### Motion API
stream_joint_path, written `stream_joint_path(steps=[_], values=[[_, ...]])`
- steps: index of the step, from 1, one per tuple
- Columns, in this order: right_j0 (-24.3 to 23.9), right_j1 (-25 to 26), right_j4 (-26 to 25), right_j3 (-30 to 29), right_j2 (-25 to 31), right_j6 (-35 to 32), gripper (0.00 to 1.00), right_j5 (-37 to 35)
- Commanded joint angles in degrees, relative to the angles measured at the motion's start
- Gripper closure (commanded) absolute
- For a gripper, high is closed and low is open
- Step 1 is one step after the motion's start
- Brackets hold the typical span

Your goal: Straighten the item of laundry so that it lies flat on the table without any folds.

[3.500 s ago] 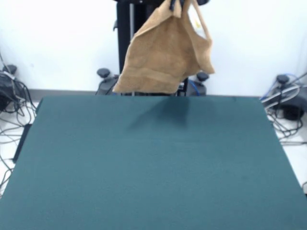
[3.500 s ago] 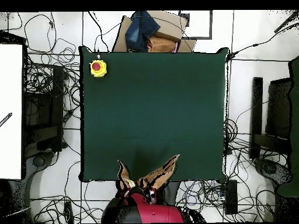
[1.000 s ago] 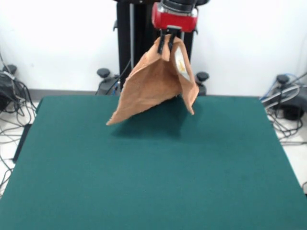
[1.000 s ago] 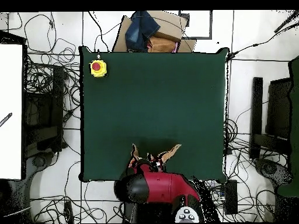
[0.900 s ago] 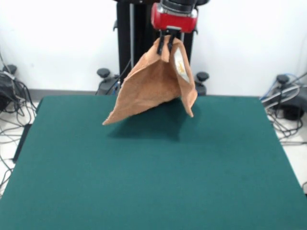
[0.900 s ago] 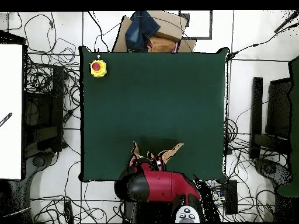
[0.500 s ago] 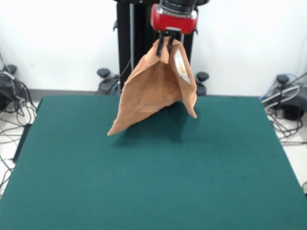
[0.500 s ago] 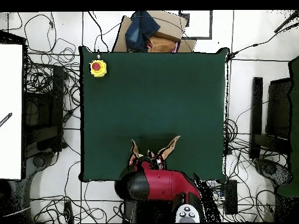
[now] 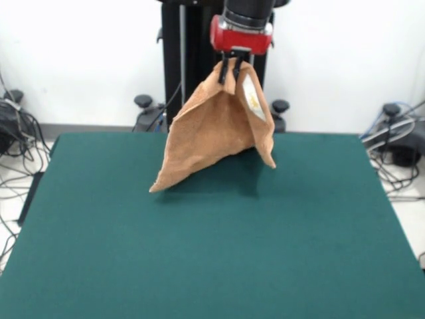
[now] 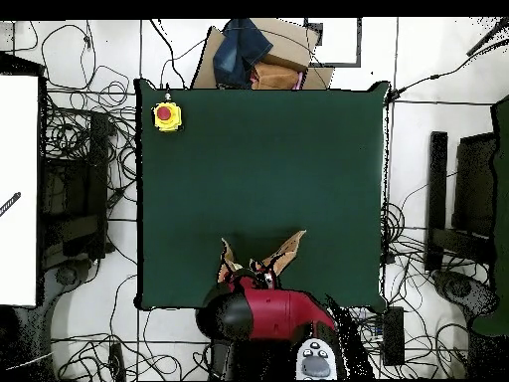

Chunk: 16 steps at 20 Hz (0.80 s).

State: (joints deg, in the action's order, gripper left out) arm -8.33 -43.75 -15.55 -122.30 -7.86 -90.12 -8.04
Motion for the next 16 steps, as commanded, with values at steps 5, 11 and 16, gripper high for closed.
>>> stream_joint_path(steps=[5, 11, 16], values=[[0.53, 3.84, -0.54, 3.41, 1.71, -8.31, 1.00, 3.03], [1.10, 3.44, 0.04, 5.07, 2.05, -7.60, 1.00, 0.97], [0.70, 3.73, -0.01, 5.60, 2.76, -7.32, 1.00, 1.23]])
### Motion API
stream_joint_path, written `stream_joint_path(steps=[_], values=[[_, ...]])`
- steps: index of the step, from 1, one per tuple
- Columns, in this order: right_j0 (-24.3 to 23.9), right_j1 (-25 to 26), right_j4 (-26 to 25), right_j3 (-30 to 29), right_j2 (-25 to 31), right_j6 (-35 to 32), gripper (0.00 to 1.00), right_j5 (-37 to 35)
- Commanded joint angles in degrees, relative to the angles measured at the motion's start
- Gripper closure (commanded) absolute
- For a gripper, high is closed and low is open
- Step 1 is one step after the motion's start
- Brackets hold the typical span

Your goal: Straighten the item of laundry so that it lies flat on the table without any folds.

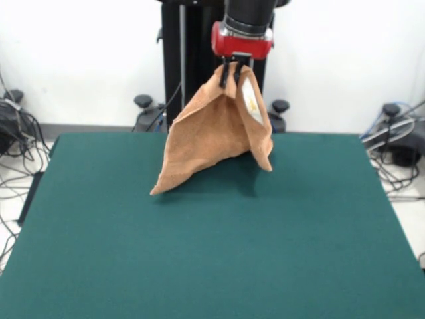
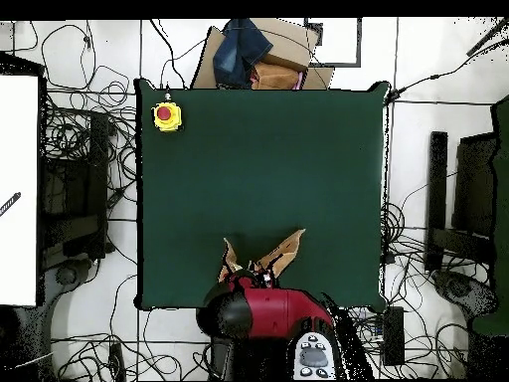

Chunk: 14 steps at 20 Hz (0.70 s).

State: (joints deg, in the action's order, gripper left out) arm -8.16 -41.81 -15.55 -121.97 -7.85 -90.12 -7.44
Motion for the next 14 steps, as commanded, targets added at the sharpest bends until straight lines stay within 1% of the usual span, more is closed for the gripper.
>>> stream_joint_path(steps=[1, 6, 10, 14], values=[[0.48, 1.75, -0.04, 5.30, 2.82, -7.25, 1.00, 0.48], [-0.24, 1.52, 0.12, 5.86, 4.36, -6.64, 1.00, -0.43], [-0.27, 0.75, 0.37, 6.73, 5.66, -5.52, 1.00, -3.11], [-1.07, 0.82, 0.61, 6.18, 7.72, -5.41, 1.00, -3.23]])
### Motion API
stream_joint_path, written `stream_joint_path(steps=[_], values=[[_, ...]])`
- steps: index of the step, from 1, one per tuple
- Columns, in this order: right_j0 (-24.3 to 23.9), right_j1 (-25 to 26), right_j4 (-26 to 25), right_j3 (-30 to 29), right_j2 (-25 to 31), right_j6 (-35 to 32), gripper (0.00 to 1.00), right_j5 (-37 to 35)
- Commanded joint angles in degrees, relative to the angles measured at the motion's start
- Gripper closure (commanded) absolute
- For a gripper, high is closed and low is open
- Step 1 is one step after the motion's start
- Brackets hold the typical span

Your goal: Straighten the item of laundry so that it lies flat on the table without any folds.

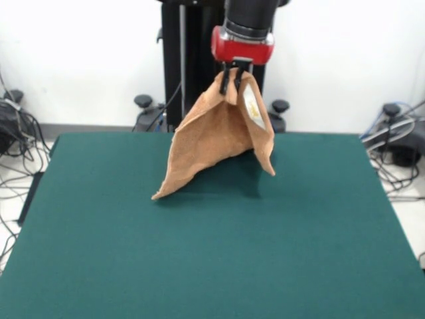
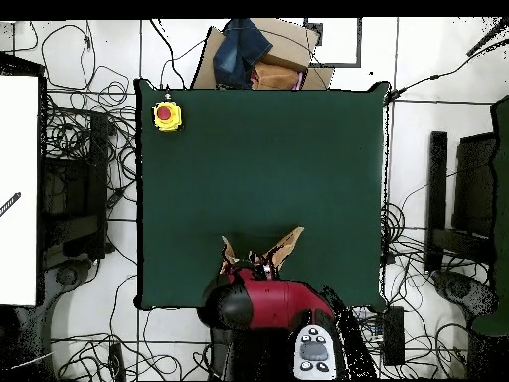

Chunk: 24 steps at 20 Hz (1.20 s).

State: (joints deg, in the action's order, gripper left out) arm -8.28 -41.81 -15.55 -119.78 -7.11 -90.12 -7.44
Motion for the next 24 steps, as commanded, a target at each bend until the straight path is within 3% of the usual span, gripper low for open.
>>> stream_joint_path(steps=[1, 24], values=[[-1.00, 0.78, 0.73, 3.92, 7.31, -5.43, 1.00, -3.34], [-1.39, 1.34, 0.48, 3.21, 9.09, -6.64, 1.00, -1.27]])
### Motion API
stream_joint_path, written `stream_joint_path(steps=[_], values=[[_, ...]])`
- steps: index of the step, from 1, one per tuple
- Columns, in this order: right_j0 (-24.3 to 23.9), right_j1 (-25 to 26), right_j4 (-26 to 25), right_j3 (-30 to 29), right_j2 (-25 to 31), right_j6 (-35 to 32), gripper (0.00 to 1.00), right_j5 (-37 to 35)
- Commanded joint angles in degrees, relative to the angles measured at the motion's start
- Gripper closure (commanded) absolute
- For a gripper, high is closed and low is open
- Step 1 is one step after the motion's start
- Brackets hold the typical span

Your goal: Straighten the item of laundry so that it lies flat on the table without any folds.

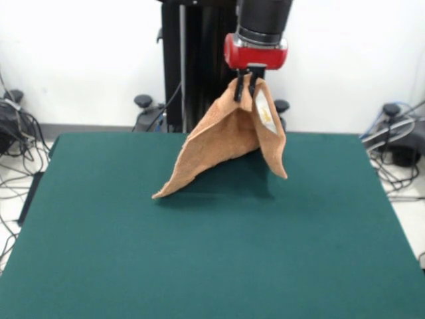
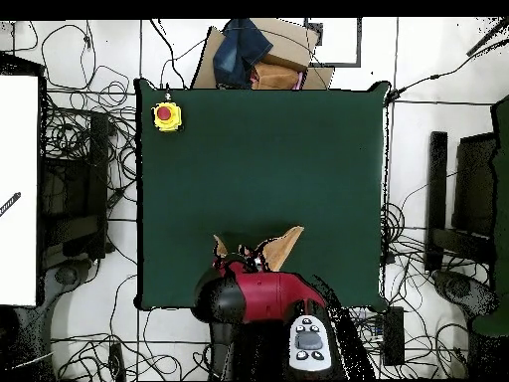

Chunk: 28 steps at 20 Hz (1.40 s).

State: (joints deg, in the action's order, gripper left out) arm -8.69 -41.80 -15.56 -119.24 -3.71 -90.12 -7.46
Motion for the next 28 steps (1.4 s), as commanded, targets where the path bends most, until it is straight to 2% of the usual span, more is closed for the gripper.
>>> stream_joint_path(steps=[1, 11, 28], values=[[-0.79, 1.27, 0.63, 2.76, 5.58, -6.72, 1.00, -1.50], [1.80, 4.42, 1.16, 4.93, 4.60, -7.93, 1.00, -0.14], [4.52, 4.45, 2.42, 5.61, 3.91, -9.33, 1.00, -0.44]])
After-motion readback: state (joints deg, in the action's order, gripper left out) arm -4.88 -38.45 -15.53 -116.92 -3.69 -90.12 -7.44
